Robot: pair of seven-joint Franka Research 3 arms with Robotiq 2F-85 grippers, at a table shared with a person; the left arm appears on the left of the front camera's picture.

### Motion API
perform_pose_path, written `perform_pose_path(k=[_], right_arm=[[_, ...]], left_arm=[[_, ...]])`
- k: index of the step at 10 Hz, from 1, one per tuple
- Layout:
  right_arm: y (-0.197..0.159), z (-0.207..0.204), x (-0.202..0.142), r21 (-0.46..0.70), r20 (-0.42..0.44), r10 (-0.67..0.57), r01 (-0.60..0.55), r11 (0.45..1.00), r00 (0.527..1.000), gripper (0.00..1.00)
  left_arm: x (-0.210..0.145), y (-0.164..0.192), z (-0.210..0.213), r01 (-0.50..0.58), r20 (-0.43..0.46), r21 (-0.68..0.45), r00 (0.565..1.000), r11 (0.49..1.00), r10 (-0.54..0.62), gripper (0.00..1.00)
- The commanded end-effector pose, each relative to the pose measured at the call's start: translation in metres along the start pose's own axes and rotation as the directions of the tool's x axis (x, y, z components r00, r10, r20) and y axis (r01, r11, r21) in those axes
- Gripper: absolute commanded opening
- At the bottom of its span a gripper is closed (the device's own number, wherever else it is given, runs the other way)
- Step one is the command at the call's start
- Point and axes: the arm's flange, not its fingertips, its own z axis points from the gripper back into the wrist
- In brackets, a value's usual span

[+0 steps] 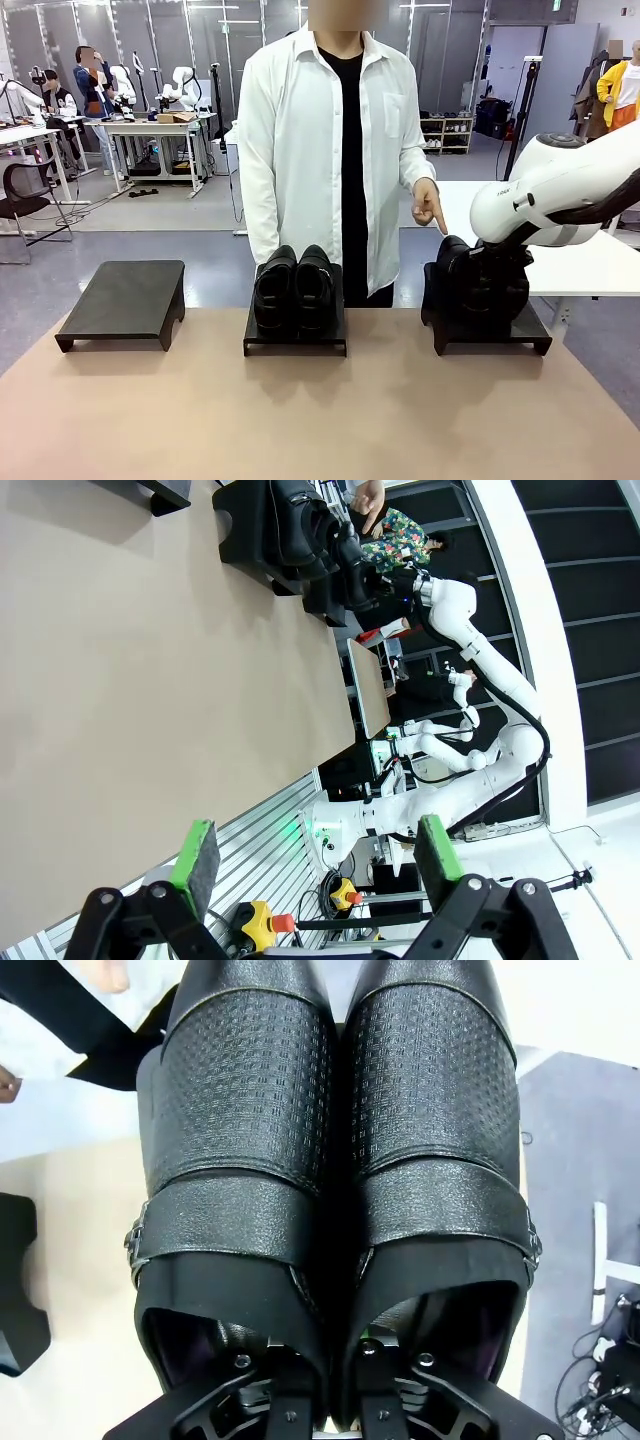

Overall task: Place the shoes on the stand as instructed by the person.
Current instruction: Pick up another pair of Shoes and place it on the Shoes Stand indicated by the person.

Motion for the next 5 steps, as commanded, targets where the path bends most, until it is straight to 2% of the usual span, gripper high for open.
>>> perform_pose_path(k=[1,5], right_arm=[[0.0022,-0.0028,0.0116,0.011,0.023,-0.029,0.028,1.0,0.999,0.1],[0.0016,-0.0097,0.0058,0.023,-0.002,-0.035,0.035,0.999,0.999,0.1]], left_arm=[[0.0027,-0.0023,0.002,0.018,0.007,-0.018,1.0,1.0,-0.018,1.0],[0.0027,-0.0023,0.002,0.018,0.007,-0.018,1.0,1.0,-0.018,1.0]])
